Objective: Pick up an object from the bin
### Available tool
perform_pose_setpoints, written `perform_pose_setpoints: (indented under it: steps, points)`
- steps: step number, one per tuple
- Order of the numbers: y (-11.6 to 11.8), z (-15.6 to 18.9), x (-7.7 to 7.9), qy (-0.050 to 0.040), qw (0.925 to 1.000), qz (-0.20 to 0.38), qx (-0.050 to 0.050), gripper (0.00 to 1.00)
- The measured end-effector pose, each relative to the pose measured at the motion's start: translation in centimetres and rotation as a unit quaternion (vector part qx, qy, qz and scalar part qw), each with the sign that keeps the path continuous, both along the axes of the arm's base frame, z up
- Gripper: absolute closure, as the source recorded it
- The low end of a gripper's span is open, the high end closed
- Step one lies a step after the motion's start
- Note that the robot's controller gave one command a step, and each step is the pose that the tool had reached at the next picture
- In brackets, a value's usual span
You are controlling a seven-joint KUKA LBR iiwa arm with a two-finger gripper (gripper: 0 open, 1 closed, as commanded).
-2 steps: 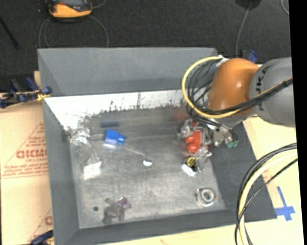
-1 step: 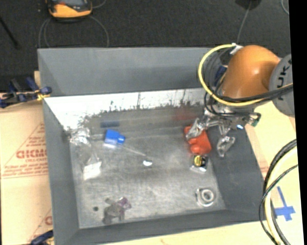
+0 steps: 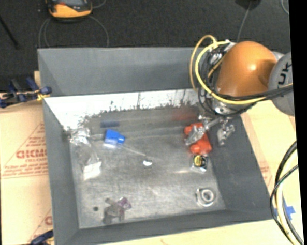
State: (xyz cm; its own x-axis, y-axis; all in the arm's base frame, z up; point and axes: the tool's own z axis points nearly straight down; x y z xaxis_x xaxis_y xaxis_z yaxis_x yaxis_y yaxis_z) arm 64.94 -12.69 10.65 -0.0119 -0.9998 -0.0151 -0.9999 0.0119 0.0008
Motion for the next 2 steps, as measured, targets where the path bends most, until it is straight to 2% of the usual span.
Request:
perform_pose_setpoints:
  steps: [1,2]
  points:
    - [1.6,-2.9,0.5,-0.011,0.9635,0.268,0.006,0.0]
    - [3.7,-3.1,0.8,-0.0062,0.8855,0.464,-0.009,0.0]
